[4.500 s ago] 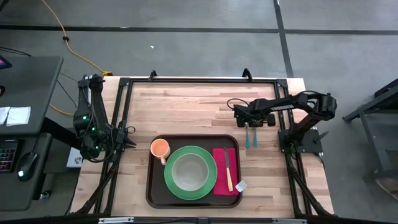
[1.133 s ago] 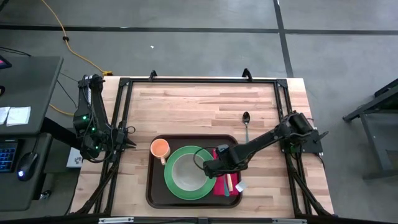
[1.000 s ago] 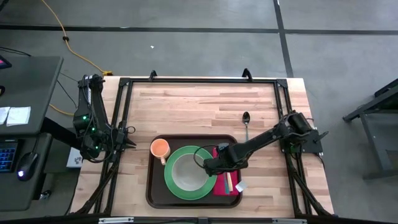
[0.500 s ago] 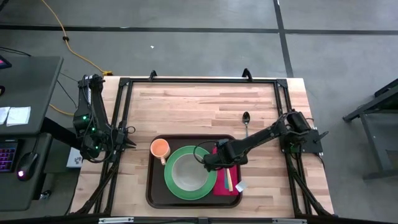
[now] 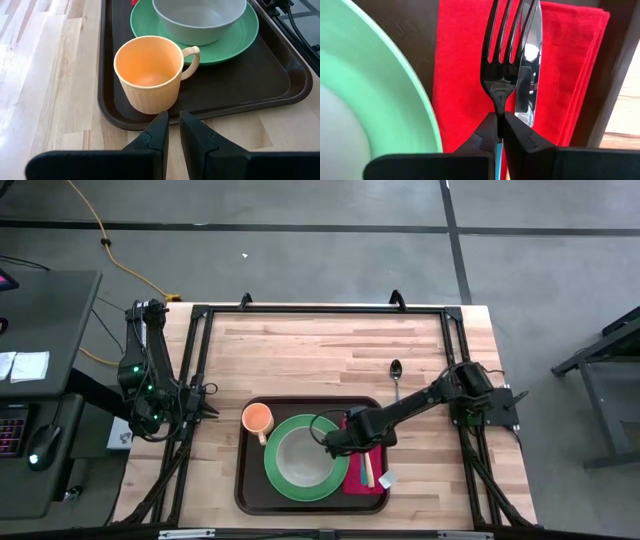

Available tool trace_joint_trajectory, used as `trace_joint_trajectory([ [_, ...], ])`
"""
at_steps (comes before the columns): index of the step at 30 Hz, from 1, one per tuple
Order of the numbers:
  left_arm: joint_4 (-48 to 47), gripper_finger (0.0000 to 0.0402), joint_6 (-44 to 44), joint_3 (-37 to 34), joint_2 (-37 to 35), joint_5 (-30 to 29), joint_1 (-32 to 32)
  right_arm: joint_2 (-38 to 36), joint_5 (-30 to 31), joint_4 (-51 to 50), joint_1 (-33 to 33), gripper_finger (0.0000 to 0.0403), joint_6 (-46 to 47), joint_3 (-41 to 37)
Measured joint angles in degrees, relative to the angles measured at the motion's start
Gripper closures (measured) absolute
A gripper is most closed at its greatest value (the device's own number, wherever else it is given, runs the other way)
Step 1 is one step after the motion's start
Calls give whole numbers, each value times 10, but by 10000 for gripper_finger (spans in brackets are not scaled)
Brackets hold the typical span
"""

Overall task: Set up tray
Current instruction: Put the blue fork on the red napkin to the left side of the yellow knife

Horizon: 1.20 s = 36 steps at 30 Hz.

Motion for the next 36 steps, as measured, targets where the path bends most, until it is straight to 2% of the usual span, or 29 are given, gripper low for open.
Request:
trace_joint_trajectory([
  [36,2,323,0,0,0,22,0,38,-16,3,-2,401,0,0],
])
